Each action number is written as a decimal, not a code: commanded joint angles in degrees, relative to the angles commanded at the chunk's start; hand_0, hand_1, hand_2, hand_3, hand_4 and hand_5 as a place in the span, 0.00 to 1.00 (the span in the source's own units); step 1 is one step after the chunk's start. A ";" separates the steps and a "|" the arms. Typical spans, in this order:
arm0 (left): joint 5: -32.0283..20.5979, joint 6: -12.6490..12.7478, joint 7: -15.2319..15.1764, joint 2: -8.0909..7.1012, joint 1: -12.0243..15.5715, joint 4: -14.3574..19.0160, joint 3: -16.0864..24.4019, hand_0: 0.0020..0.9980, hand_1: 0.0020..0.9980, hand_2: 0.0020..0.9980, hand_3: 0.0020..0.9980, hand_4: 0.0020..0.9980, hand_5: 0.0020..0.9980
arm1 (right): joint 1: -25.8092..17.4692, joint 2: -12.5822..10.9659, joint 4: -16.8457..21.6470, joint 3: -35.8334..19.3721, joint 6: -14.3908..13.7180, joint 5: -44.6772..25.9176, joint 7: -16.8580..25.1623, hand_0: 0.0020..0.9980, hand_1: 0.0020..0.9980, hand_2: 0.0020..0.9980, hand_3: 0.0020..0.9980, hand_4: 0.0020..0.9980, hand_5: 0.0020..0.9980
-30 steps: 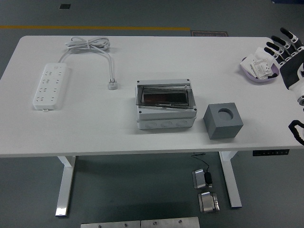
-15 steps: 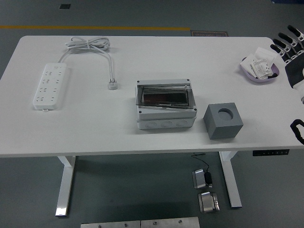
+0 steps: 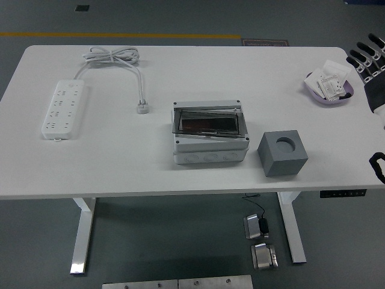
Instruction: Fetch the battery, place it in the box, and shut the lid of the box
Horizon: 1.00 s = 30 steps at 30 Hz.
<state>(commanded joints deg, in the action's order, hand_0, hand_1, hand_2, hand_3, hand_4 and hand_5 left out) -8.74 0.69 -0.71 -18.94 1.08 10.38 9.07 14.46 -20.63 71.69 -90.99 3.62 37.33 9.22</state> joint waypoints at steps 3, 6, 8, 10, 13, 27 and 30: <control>-0.03 0.00 0.00 -0.14 -0.07 0.02 -0.02 0.65 0.69 0.66 0.68 0.75 0.14 | 0.04 -0.02 -0.05 0.09 -0.05 0.06 -0.06 0.71 0.62 0.64 0.69 1.00 1.00; -0.06 0.00 0.01 -0.32 -0.05 0.04 -0.12 0.65 0.69 0.66 0.68 0.75 0.14 | 0.05 -0.05 -0.12 0.20 -0.19 0.14 -0.14 0.71 0.62 0.64 0.69 1.00 1.00; -0.18 0.00 0.01 -0.49 -0.04 0.04 -0.30 0.65 0.69 0.66 0.68 0.75 0.14 | 0.05 -0.06 -0.16 0.25 -0.39 0.35 -0.29 0.71 0.61 0.64 0.69 1.00 1.00; -0.30 0.01 0.01 -0.63 -0.08 0.04 -0.47 0.65 0.69 0.66 0.68 0.75 0.14 | 0.07 -0.08 -0.12 0.24 -0.59 0.84 -0.66 0.71 0.61 0.64 0.69 1.00 1.00; -0.26 0.01 0.00 -0.80 -0.18 0.06 -0.56 0.65 0.69 0.66 0.68 0.75 0.14 | 0.11 -0.09 0.04 0.26 -0.93 1.66 -1.17 0.71 0.61 0.64 0.69 1.00 1.00; -0.72 0.02 0.02 -0.67 0.11 0.10 -0.91 0.65 0.69 0.66 0.68 0.75 0.14 | -0.19 0.47 0.07 0.08 -1.07 -1.78 2.08 0.69 0.61 0.63 0.68 1.00 1.00; -0.70 0.03 0.03 -0.62 0.08 0.12 -0.85 0.65 0.69 0.66 0.68 0.75 0.14 | -0.26 0.44 0.05 -0.06 -1.03 -1.65 2.09 0.69 0.61 0.63 0.68 1.00 1.00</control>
<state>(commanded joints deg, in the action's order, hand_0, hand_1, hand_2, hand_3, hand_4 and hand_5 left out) -9.44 0.72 -0.68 -19.56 1.16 10.50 8.22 14.20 -20.19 71.74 -91.05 2.59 35.68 11.32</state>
